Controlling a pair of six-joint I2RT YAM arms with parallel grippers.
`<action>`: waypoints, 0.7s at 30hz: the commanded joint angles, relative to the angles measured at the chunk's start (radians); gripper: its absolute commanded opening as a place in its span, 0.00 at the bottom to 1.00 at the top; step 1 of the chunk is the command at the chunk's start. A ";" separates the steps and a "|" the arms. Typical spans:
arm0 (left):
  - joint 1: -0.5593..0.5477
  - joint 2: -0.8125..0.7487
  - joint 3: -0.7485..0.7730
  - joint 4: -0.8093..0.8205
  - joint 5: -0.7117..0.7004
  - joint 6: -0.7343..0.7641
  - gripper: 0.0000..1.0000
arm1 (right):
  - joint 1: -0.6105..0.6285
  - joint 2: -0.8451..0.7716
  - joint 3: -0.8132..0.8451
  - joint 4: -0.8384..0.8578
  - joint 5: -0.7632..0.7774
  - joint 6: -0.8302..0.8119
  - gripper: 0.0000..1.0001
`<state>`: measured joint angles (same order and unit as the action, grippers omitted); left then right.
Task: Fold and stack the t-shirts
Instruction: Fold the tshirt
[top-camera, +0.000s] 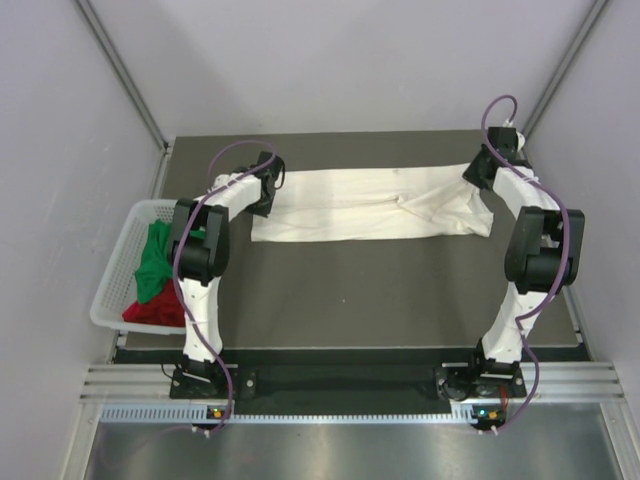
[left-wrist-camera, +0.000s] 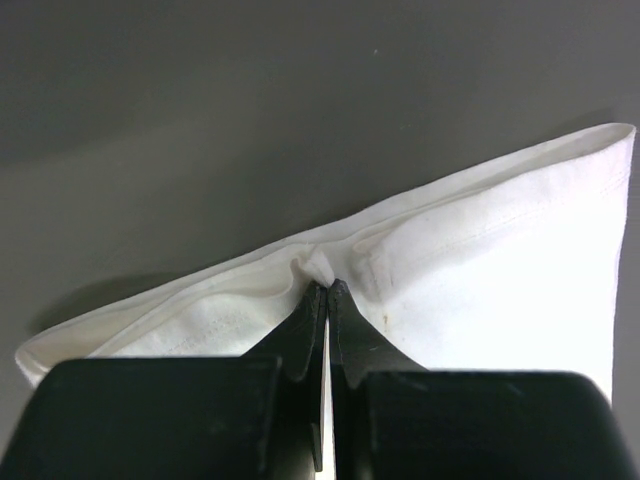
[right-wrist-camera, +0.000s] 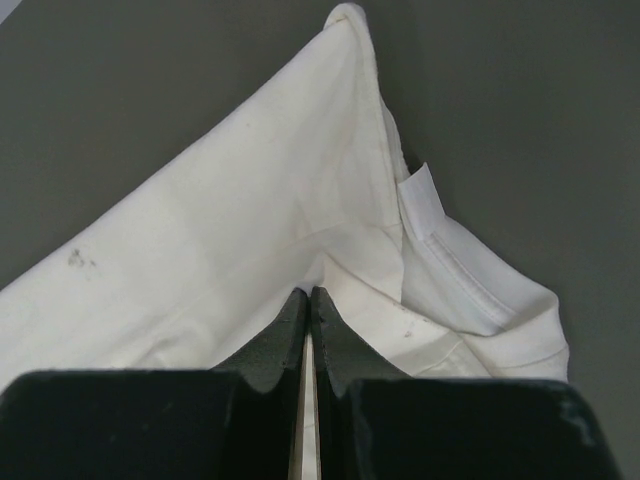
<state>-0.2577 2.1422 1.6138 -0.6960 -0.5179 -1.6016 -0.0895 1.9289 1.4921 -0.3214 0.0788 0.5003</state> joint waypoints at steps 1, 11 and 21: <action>0.008 -0.004 0.020 0.046 -0.028 0.014 0.00 | -0.013 0.010 0.045 0.064 -0.013 0.000 0.00; 0.008 -0.042 0.061 0.003 -0.050 0.038 0.30 | -0.022 0.091 0.166 0.010 -0.076 -0.034 0.29; 0.005 -0.154 0.112 0.055 0.048 0.431 0.53 | -0.081 -0.065 0.125 -0.327 0.039 0.122 0.60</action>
<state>-0.2558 2.0754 1.7020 -0.6880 -0.5289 -1.3624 -0.1326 1.9747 1.6787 -0.5144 0.0772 0.5434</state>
